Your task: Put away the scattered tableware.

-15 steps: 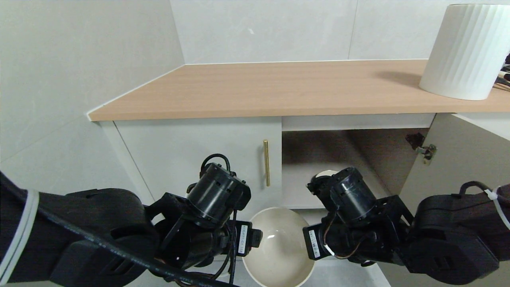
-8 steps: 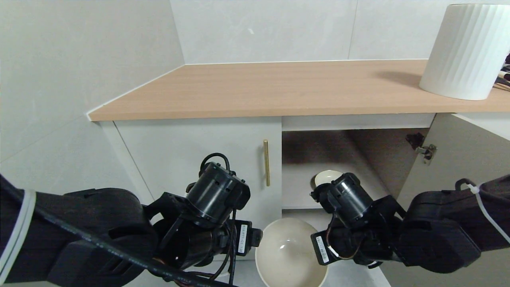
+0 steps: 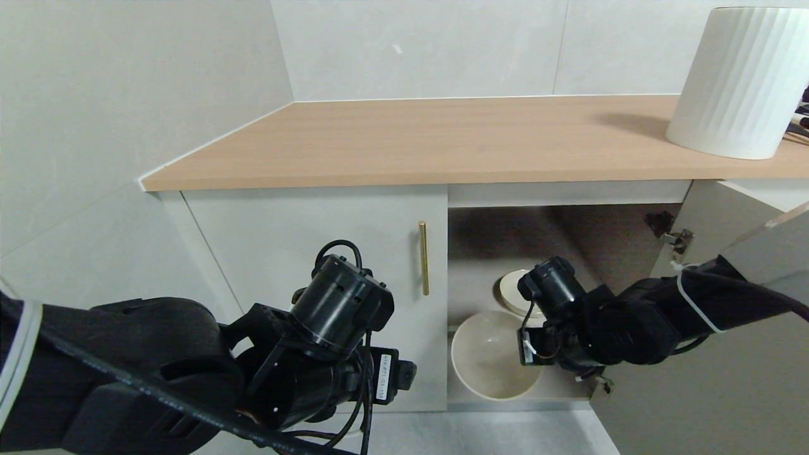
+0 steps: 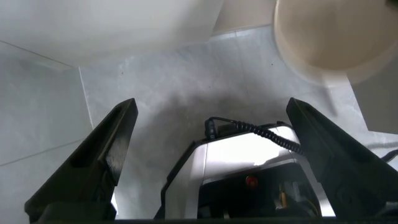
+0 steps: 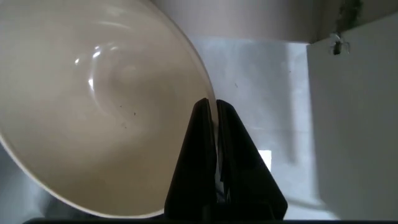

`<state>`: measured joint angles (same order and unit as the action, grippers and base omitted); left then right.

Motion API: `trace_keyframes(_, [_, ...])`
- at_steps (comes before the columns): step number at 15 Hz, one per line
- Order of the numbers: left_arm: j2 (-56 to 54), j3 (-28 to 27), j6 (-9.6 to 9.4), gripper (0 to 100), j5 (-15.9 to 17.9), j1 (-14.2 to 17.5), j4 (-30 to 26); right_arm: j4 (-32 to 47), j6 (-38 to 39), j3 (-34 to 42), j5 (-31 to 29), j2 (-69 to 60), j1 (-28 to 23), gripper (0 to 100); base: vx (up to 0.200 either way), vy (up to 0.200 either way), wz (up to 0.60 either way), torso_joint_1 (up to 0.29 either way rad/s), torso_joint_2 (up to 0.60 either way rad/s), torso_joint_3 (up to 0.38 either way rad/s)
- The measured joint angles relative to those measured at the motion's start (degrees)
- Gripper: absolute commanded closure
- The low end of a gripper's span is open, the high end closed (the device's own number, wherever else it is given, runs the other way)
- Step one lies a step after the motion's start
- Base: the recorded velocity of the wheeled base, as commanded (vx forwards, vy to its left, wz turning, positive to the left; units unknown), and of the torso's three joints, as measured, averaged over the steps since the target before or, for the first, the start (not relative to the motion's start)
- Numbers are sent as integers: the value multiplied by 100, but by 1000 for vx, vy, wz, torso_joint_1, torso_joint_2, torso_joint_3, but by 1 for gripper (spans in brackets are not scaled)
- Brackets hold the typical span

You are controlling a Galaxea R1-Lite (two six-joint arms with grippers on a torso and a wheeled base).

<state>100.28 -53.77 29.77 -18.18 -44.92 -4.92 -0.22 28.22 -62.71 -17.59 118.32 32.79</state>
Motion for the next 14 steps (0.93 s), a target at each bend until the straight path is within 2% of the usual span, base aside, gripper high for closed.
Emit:
trace_keyframes(7, [-17, -16, 1, 0, -73, 11, 9, -276, 1185, -912, 2, 362, -713, 100, 0, 0, 0, 0, 0, 0])
trace_keyframes(14, [-17, -20, 9, 0, -78, 17, 6, -290, 1554, -1476, 57, 747, -1240, 100, 0, 0, 0, 0, 0, 0])
